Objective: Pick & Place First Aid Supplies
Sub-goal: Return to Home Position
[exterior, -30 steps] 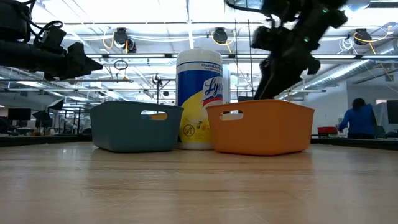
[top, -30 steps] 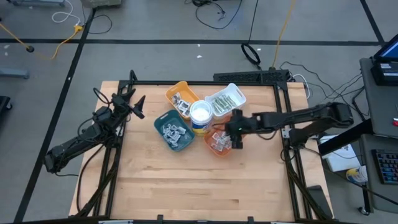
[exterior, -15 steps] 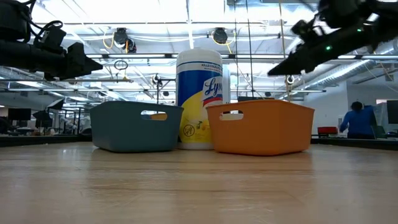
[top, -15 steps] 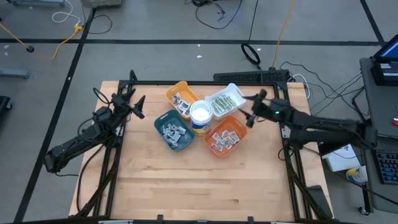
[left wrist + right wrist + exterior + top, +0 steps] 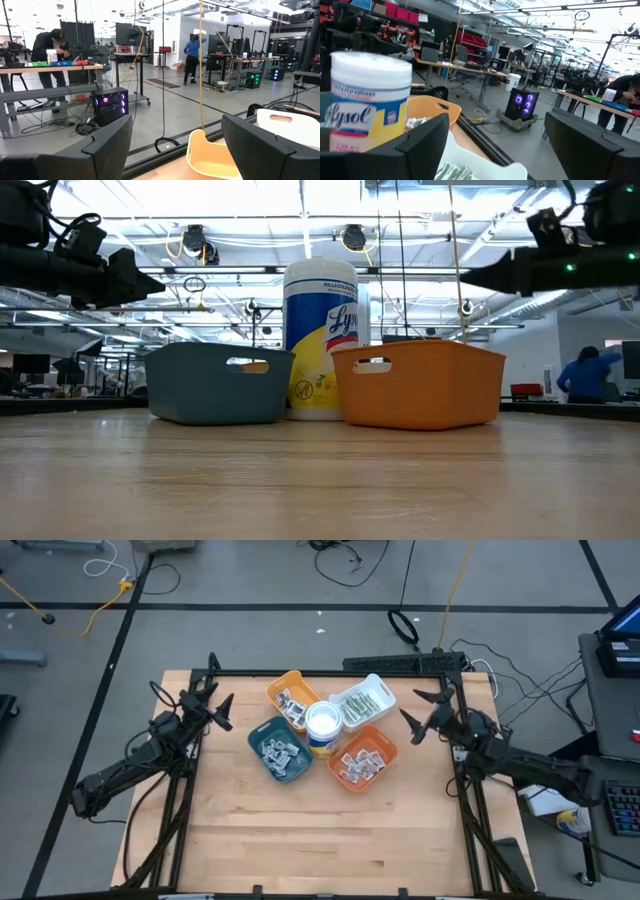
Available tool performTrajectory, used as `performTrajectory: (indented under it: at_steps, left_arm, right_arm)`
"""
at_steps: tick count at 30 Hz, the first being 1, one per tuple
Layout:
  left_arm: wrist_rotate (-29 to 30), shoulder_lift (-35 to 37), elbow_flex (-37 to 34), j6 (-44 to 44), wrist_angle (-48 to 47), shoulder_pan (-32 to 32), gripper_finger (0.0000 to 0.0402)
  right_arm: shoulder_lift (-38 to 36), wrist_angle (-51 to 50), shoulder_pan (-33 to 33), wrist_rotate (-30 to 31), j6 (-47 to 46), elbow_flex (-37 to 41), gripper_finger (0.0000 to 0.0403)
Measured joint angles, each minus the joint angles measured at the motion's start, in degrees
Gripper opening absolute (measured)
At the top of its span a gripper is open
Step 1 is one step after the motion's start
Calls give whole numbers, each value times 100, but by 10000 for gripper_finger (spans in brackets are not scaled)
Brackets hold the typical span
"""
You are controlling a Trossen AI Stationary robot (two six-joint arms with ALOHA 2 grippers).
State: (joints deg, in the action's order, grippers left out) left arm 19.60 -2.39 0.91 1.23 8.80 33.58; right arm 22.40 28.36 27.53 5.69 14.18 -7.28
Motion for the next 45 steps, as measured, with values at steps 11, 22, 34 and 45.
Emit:
performTrajectory:
  at_steps: [11,22,34,45]
  left_arm:
    - [2,0,0,0,0,-2,308]
    - [2,0,0,0,0,0,308]
    - [2,-1,0,0,0,0,308]
    - [4,0,0,0,2,0,308]
  right_arm:
    - [-1013,-437,0,48,-147,553,323]
    - [-1609,-2267,4,26,-931,640,322]
    - [-2016,-2566,187,4,-1049,642,322]
    - [-2230,-2304,240,35,-1047,644,322]
